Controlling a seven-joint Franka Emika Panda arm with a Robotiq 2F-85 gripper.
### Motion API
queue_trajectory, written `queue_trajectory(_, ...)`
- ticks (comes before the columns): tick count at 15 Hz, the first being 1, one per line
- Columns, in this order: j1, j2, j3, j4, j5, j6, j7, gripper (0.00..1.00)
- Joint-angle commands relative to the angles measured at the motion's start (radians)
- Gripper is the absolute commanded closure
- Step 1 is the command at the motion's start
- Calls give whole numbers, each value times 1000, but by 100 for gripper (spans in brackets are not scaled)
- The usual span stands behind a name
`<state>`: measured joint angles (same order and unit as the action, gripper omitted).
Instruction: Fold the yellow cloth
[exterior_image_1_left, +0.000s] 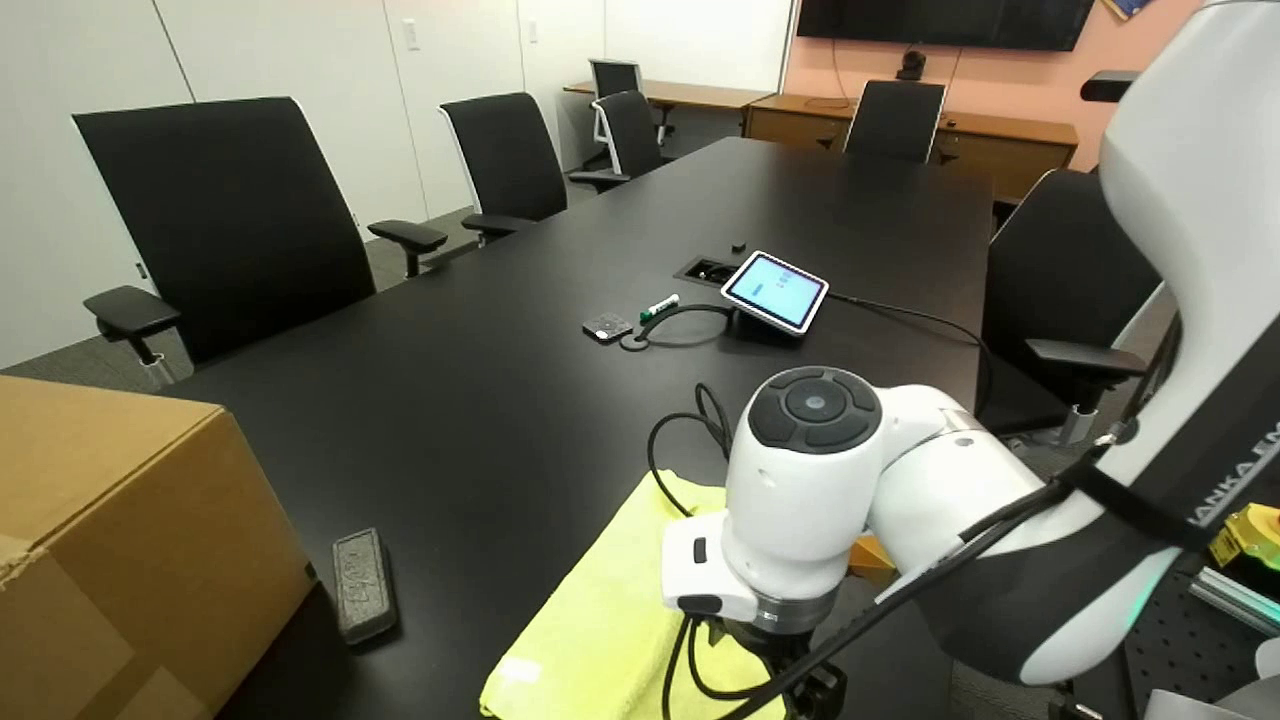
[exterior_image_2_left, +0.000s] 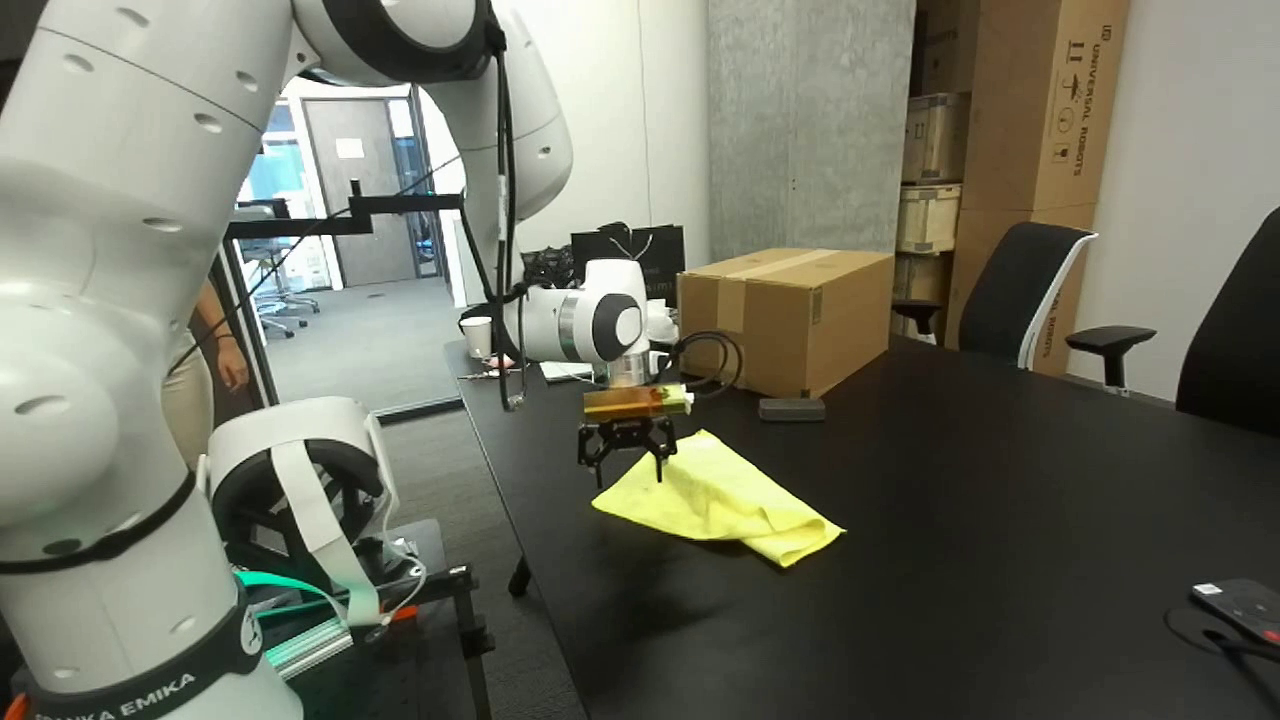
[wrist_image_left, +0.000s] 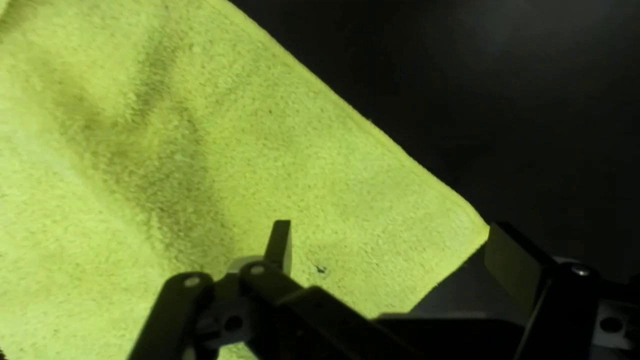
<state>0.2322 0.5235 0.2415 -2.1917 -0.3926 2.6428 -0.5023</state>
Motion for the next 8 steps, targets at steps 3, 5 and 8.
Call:
queue_trajectory(3,-29,16,78,1,132,6,9,0)
queue_trajectory(5,-24,22,78,-3,143,4,16,0)
queue_trajectory(8,-17,41,70,-6,154,1,48,0)
